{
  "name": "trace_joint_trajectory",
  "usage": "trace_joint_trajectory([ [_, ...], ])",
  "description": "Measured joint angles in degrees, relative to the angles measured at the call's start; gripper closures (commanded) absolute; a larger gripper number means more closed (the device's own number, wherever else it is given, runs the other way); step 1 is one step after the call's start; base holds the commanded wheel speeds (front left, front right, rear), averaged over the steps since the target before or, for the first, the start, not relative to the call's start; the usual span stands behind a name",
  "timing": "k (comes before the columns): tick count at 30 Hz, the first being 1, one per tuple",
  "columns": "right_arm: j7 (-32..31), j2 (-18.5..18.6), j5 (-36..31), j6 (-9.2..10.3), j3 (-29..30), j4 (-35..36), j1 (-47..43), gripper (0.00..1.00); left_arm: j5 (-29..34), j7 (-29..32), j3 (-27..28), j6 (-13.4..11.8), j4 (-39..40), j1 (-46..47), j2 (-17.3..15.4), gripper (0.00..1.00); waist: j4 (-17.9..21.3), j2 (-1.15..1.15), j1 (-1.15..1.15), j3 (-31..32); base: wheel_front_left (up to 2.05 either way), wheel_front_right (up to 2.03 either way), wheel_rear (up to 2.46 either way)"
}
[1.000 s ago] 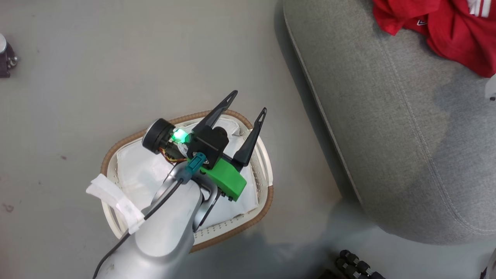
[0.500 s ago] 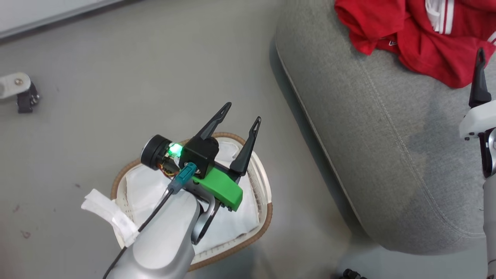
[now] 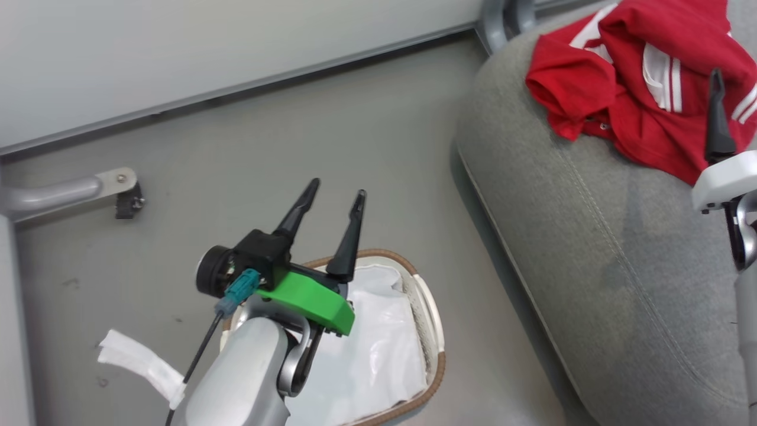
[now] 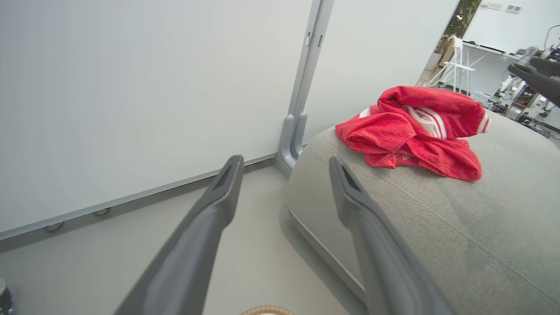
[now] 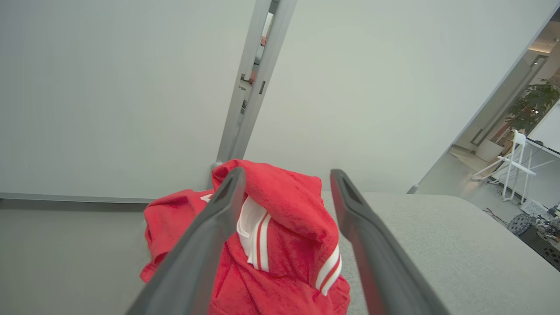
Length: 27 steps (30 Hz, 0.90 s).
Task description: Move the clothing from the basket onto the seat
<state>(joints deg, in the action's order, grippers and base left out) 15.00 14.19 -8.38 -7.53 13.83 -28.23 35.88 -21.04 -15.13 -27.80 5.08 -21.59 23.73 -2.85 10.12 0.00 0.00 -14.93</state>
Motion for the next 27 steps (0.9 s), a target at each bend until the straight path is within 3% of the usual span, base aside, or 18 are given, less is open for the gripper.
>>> trace_joint_trajectory([
  [9,0.0,-6.3,1.6,0.00,-2.7,1.6,-4.3,0.00,-0.2,0.0,8.7,-3.1,4.2,-5.2,0.0,0.00,-6.3,0.00,0.00,4.5,0.00,0.00,0.00],
  [15,0.0,-10.0,2.7,0.00,-4.3,4.3,-9.7,0.00,0.5,0.0,14.3,-3.2,4.8,-10.3,0.0,0.00,-9.6,0.00,0.00,7.0,0.00,0.00,0.00],
  [21,0.0,-11.2,4.5,0.00,-5.2,7.2,-16.0,0.00,-0.6,0.0,18.2,-3.0,5.1,-15.8,0.0,0.00,-11.3,0.00,0.00,9.8,0.00,0.00,0.00],
  [27,0.0,-11.4,9.1,0.00,-7.5,9.6,-22.8,0.00,-1.7,0.0,18.0,-2.6,5.6,-20.7,0.0,0.00,-12.5,0.00,0.00,12.2,0.00,0.00,0.00],
])
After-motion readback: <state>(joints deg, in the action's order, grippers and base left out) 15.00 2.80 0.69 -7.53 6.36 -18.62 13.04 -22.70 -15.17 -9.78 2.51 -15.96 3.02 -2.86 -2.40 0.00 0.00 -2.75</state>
